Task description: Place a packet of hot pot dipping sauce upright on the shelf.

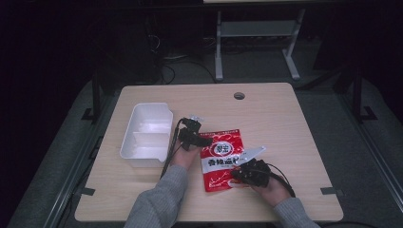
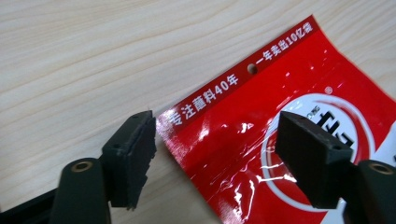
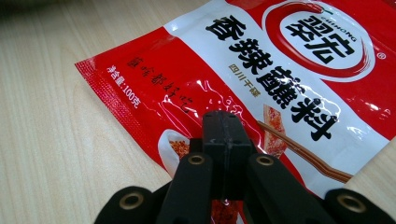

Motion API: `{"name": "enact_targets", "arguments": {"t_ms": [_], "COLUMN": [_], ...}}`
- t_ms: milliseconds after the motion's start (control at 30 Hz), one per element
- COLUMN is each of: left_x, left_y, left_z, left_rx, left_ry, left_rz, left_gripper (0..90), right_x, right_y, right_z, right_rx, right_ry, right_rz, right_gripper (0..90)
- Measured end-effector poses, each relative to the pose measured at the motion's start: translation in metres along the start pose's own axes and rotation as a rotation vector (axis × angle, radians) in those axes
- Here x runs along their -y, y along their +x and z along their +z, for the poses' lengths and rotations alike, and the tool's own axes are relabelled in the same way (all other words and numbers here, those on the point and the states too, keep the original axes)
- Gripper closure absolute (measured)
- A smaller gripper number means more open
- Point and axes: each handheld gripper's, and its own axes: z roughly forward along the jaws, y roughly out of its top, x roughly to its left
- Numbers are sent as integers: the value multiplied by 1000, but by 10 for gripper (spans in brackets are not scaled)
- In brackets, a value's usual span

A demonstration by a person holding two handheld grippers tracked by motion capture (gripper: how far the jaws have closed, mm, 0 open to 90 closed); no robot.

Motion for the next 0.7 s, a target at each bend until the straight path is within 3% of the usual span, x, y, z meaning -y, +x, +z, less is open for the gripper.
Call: {"name": "enact_targets", "arguments": {"t_ms": [233, 300, 367, 567, 700], "left_x": [1, 1, 0, -1, -1], "left_y": [4, 5, 7, 6, 7], "left_z": [3, 1, 1, 6, 9], "left_rx": [25, 7, 23, -4, 7], "left_ry": [8, -8, -20, -13, 2], "left_rz": [-34, -44, -66, -63, -71], "left_gripper": [317, 313, 307, 263, 266], "right_x": [0, 0, 0, 1, 1], "right_y": [0, 0, 0, 0, 0], "right_z": [0, 0, 0, 0, 0], "right_rx": [-1, -2, -2, -2, -2], "right_ry": [-2, -3, -3, -4, -5], "right_rz": [-2, 0, 0, -3, -4], "right_gripper": [900, 900, 900, 900, 900]}}
